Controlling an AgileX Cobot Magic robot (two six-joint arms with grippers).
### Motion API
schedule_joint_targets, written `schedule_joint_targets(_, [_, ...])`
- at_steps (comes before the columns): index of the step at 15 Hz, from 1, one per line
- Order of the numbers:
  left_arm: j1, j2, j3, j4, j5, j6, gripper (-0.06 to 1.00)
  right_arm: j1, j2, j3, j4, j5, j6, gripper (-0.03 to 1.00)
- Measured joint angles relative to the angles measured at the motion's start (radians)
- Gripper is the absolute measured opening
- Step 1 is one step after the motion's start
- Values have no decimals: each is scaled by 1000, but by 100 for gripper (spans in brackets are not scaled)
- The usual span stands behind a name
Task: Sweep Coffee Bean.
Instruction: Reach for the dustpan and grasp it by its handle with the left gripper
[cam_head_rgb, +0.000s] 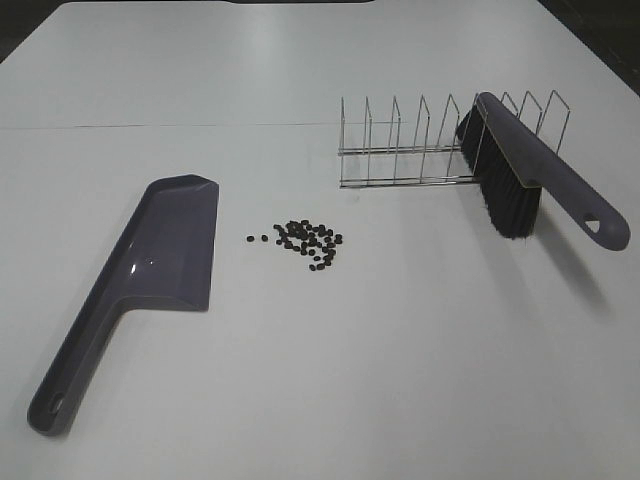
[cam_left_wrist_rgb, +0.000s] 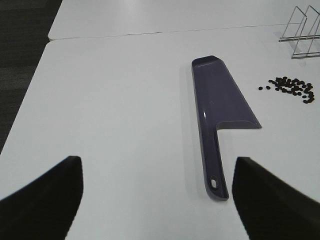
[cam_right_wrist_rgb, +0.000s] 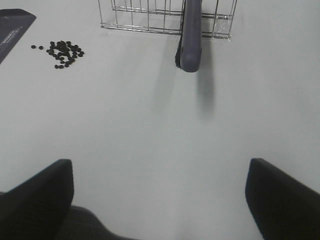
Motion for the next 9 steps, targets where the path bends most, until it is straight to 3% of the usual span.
schedule_joint_targets(9, [0, 25, 0, 0, -1, 0, 78, 0, 0, 0, -43, 0, -23, 82])
